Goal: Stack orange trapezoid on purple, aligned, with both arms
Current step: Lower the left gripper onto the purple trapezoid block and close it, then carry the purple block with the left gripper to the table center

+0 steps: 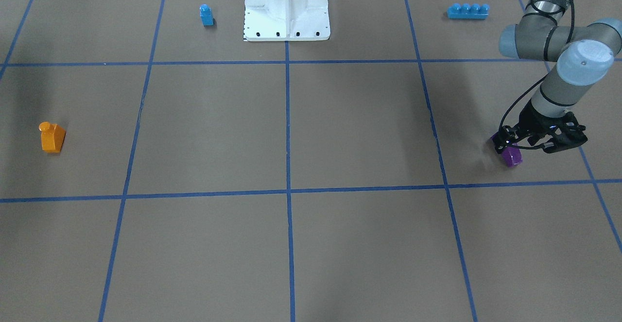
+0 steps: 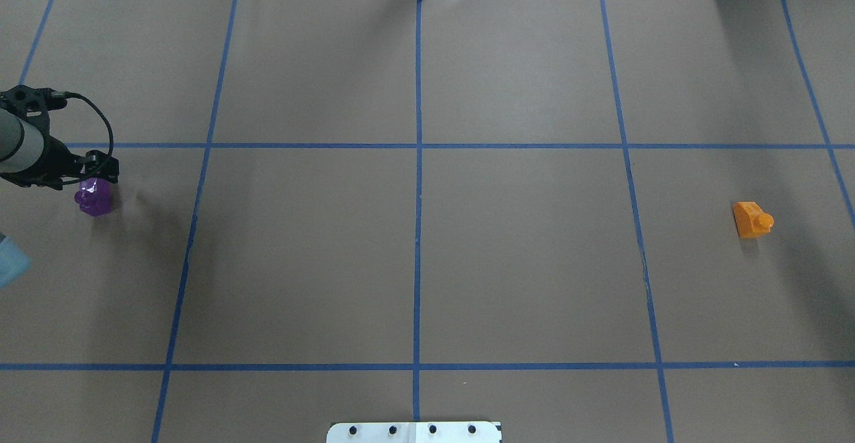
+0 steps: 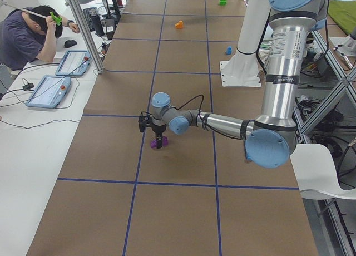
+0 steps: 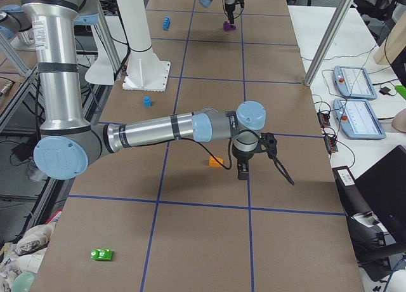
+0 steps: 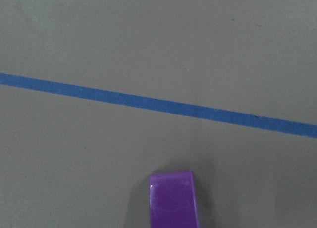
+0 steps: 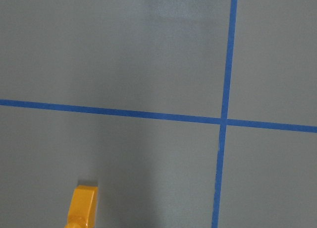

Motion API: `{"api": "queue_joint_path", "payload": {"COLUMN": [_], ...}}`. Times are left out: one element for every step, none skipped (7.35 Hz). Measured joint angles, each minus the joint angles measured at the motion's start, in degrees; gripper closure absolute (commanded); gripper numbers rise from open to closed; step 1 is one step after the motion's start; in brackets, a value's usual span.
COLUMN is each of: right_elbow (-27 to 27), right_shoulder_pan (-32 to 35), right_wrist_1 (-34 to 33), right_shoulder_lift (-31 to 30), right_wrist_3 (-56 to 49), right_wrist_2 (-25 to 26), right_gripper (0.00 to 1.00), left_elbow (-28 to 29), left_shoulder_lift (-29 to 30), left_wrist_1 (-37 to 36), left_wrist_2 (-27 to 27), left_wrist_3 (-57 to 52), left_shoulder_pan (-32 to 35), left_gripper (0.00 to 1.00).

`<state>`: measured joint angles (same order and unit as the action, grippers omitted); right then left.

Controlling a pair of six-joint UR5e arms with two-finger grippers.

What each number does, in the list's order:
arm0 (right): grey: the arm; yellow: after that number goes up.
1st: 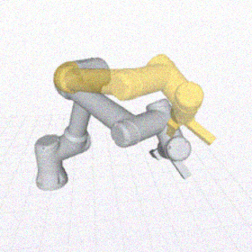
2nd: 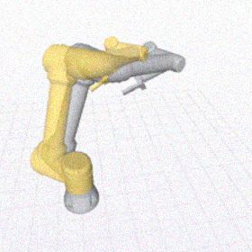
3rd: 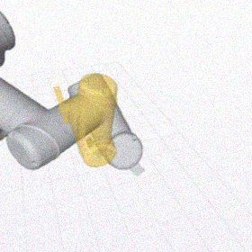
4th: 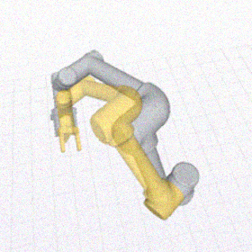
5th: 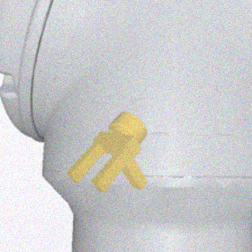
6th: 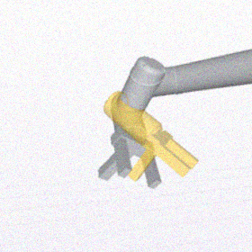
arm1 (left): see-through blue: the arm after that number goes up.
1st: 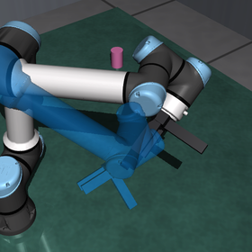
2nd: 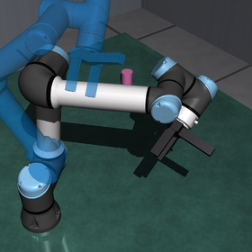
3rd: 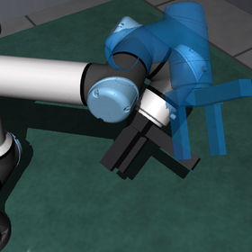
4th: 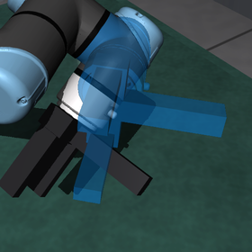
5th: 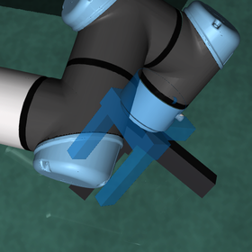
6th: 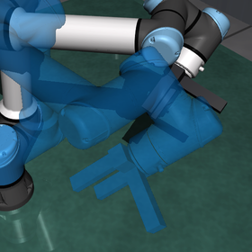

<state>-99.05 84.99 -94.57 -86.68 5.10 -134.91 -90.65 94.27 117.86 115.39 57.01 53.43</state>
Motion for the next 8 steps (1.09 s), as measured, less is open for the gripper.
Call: {"api": "queue_joint_path", "payload": {"right_elbow": [-0.03,-0.06,-0.11,-0.14,-0.16,-0.17,-0.20,-0.23], "right_shoulder_pan": [0.00,0.00,0.00,0.00,0.00,0.00,0.00,0.00], "right_wrist_1": [0.00,0.00,0.00,0.00,0.00,0.00,0.00,0.00], "right_shoulder_lift": [-0.01,-0.02,-0.05,-0.06,-0.05,-0.04,-0.04,-0.01], "right_wrist_3": [0.00,0.00,0.00,0.00,0.00,0.00,0.00,0.00], "right_wrist_2": [0.00,0.00,0.00,0.00,0.00,0.00,0.00,0.00], "right_gripper": [0.00,0.00,0.00,0.00,0.00,0.00,0.00,0.00], "left_elbow": [0.00,-0.02,-0.02,-0.01,0.02,0.05,0.07,-0.03], "left_shoulder_lift": [-0.17,-0.33,-0.45,-0.52,-0.53,-0.52,-0.50,-0.49], "left_wrist_1": [0.05,0.22,0.59,0.91,1.06,1.11,1.13,1.11], "left_wrist_2": [0.05,0.22,0.45,0.63,0.73,0.78,0.79,0.82], "left_wrist_3": [0.11,0.38,0.64,0.76,0.82,0.89,0.95,0.98], "left_shoulder_pan": [-0.25,-0.37,-0.40,-0.42,-0.45,-0.60,-0.80,-0.90], "left_gripper": [0.08,0.22,0.24,0.27,0.29,0.42,0.57,0.81]}}
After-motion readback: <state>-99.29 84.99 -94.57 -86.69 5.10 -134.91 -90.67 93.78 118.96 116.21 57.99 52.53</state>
